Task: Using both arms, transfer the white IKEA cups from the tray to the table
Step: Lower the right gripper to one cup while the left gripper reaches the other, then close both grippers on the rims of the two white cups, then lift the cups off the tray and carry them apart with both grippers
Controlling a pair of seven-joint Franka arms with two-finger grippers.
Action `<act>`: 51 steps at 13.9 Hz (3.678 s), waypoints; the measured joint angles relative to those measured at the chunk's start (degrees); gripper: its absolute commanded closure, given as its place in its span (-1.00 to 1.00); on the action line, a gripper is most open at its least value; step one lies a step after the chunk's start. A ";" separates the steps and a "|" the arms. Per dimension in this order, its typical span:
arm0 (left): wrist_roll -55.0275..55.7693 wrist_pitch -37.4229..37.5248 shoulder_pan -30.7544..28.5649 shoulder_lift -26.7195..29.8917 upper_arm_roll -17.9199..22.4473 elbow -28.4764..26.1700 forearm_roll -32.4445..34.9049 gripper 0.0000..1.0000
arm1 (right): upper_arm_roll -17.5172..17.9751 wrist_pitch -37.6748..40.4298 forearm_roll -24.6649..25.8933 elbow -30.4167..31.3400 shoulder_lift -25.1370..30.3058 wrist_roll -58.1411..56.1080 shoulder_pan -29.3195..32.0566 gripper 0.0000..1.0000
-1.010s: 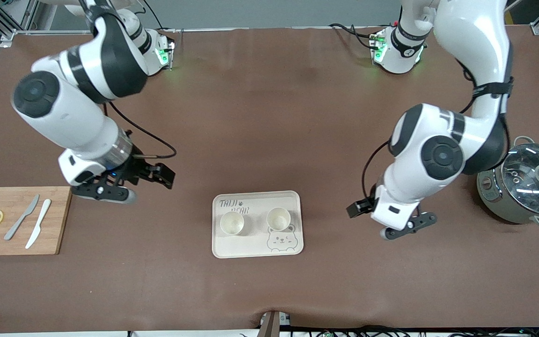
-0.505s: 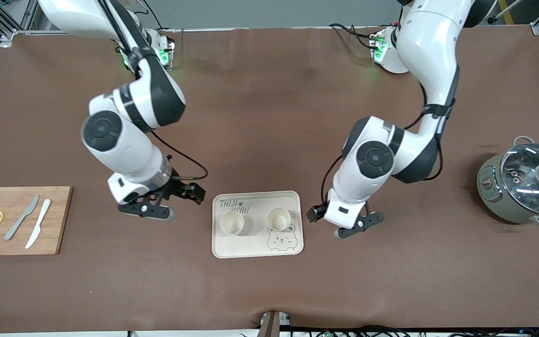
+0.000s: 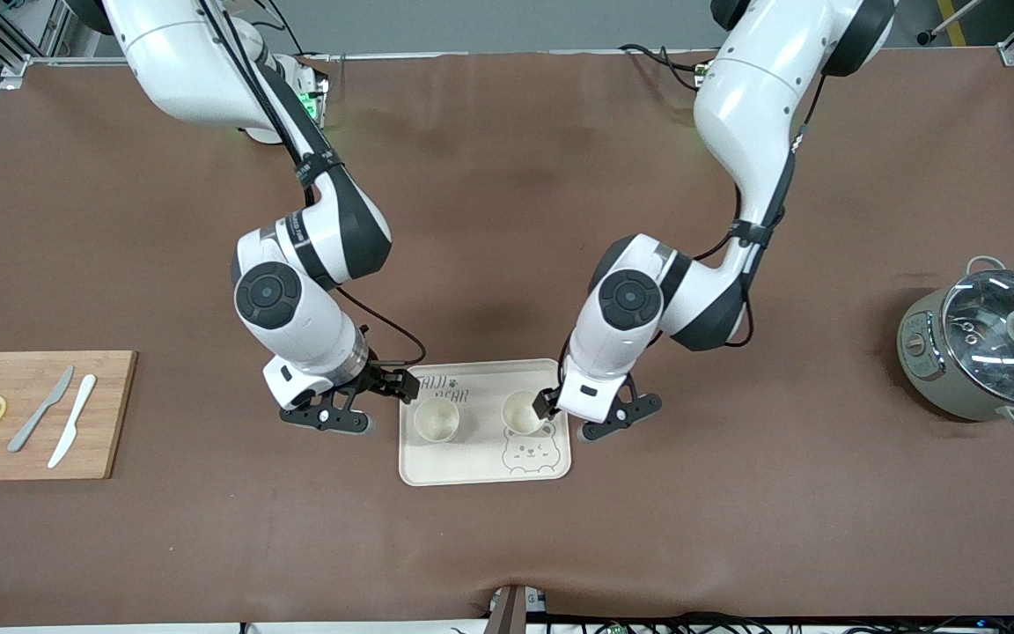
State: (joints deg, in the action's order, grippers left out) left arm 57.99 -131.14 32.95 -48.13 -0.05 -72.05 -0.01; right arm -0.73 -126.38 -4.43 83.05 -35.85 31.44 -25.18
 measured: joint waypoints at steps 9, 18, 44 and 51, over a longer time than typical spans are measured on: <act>1.94 -2.30 3.97 -3.21 2.00 0.07 0.01 -0.64 | -0.08 -6.03 0.26 -0.05 -3.82 -0.04 -0.78 -1.00; 4.07 -4.65 4.22 -3.44 3.33 0.23 0.01 1.00 | -0.19 -10.65 0.49 -0.09 -7.32 -0.04 -0.79 -1.00; -7.47 12.90 -4.68 4.75 8.47 2.08 0.03 1.00 | -0.21 -15.81 1.03 -0.21 -10.42 -0.01 -2.98 -0.19; -16.78 17.69 -11.35 6.02 8.37 2.00 0.03 1.00 | -0.29 -15.83 1.03 -0.39 -10.43 -0.01 -2.99 0.81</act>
State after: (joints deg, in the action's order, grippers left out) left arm 41.21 -113.46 21.60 -42.11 8.32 -70.05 0.02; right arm -1.02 -142.21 -3.40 82.66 -46.27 31.43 -28.17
